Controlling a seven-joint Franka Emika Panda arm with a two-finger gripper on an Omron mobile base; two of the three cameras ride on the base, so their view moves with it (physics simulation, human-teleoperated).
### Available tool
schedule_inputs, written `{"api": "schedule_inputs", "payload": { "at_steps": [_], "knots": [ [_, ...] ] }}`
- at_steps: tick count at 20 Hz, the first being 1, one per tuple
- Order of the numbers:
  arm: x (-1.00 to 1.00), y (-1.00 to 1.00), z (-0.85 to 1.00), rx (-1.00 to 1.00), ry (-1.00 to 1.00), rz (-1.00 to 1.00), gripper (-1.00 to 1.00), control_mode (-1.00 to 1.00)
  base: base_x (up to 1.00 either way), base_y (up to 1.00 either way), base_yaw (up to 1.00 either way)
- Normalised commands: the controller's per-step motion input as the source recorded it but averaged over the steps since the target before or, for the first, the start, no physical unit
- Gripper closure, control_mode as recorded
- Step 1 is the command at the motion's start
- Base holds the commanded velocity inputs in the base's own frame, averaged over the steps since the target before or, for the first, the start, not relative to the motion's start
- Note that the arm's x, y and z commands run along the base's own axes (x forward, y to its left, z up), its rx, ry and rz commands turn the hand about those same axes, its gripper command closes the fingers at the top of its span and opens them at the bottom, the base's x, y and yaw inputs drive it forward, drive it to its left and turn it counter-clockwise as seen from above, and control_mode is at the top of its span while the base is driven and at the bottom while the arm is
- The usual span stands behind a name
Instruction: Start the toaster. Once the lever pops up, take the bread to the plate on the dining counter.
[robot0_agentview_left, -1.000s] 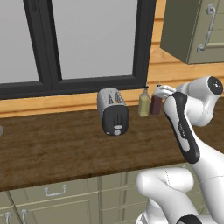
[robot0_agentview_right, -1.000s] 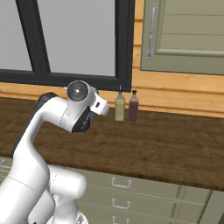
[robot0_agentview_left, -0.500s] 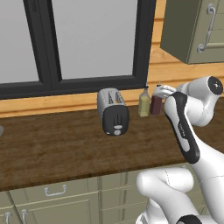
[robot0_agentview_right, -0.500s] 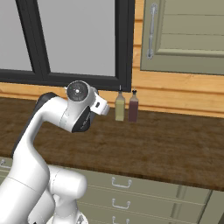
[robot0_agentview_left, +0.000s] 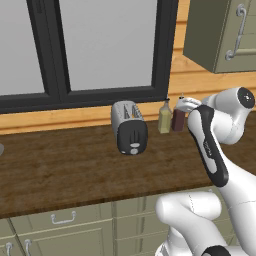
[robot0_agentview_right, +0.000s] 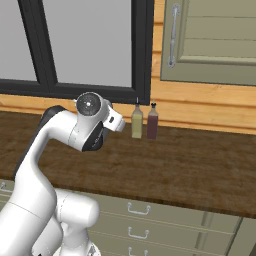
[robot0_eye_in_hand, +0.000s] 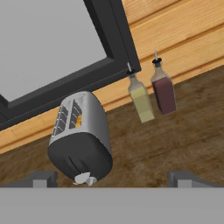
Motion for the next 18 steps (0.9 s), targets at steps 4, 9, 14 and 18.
{"api": "schedule_inputs", "payload": {
  "at_steps": [4,9,14,18],
  "knots": [
    [0.0,0.0,0.0,0.0,0.0,0.0,-1.0,-1.0,0.0,0.0,0.0],
    [0.0,0.0,0.0,0.0,0.0,0.0,-1.0,-1.0,0.0,0.0,0.0],
    [0.0,0.0,0.0,0.0,0.0,0.0,-1.0,-1.0,0.0,0.0,0.0],
    [0.0,0.0,0.0,0.0,0.0,0.0,-1.0,-1.0,0.0,0.0,0.0]
  ]
}}
